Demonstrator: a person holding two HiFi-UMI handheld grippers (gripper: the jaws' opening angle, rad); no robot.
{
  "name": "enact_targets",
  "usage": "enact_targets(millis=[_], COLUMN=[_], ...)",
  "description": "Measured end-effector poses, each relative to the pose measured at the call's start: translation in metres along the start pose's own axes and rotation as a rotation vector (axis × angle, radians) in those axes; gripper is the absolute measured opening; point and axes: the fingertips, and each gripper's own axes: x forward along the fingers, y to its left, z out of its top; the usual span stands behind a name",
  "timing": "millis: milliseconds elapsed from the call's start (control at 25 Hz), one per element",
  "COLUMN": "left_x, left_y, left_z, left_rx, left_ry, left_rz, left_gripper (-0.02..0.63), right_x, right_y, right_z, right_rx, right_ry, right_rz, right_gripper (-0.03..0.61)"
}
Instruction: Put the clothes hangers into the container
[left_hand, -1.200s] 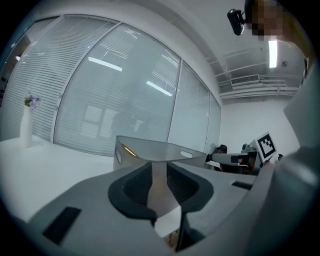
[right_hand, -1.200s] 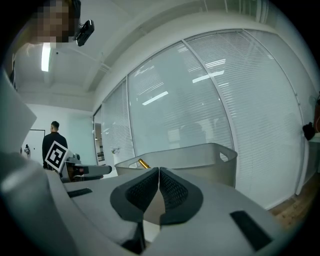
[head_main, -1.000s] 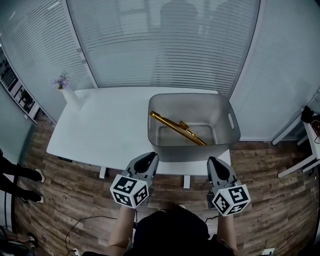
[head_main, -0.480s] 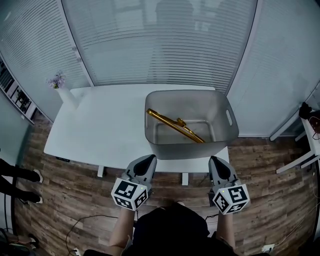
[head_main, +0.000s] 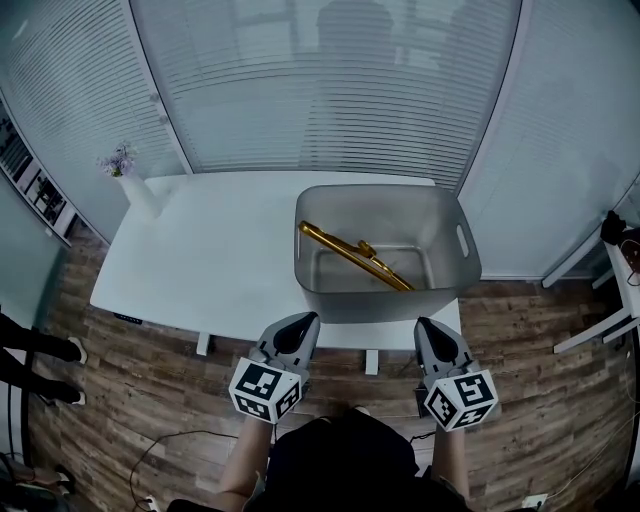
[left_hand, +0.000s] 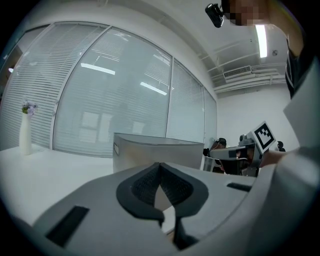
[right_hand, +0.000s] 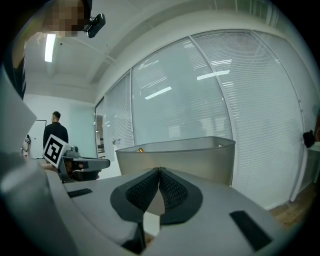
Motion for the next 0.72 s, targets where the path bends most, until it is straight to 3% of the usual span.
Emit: enact_targets(millis=[720], left_x=[0.0030], left_y=[-0.0010], left_z=[-0.0089], left_rx=[-0.031], left_ry=[0.015], left_rz=[0.004], left_gripper=[0.009], right_x=[0.0033], right_y=[0.0041], right_z=[-0.0051], right_rx=[0.021], right_ry=[0.014], right_rz=[0.010], right_gripper=[0.028])
